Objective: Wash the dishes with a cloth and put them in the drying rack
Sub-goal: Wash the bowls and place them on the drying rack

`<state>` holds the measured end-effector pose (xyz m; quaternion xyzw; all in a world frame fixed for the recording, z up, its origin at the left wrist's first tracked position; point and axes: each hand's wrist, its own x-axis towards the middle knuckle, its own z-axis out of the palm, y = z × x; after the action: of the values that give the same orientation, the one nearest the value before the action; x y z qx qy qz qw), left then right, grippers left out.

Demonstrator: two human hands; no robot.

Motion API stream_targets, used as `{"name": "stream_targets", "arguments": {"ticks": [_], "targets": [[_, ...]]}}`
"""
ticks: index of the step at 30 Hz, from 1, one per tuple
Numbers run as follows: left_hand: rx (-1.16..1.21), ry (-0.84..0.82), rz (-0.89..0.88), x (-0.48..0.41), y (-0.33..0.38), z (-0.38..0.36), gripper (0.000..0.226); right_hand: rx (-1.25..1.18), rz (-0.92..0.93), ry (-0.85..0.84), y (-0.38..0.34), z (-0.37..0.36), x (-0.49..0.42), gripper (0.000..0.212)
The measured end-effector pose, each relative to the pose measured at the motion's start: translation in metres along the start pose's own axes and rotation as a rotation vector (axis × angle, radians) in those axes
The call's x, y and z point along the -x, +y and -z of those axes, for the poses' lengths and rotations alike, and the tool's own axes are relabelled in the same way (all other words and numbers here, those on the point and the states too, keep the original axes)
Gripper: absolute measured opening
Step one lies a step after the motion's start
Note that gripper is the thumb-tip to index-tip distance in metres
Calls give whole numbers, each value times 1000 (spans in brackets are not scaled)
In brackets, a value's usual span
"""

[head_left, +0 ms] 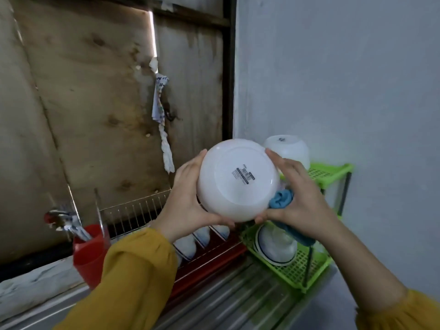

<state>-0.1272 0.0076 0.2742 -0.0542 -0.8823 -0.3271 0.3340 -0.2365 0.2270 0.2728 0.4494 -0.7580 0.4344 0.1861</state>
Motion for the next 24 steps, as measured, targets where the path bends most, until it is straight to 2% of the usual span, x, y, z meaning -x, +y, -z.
{"name": "stream_targets", "arguments": {"ticks": [5,10,15,20,24], "targets": [[38,14,-30,-72,13,-35,135,6,-47,100,33,53,-32,107],[99,13,-49,-142,25,-75,117,105,-122,102,72,96,-76,106],[165,6,57,-187,13,-113,100,18,-224,92,115,111,-107,92],[211,-13,229,-195,-8,-148,117,-14,-369,39,151,99,-114,84],[275,-21,264,-184,-23,-170,116,177,-450,-33,162,85,-113,82]]}}
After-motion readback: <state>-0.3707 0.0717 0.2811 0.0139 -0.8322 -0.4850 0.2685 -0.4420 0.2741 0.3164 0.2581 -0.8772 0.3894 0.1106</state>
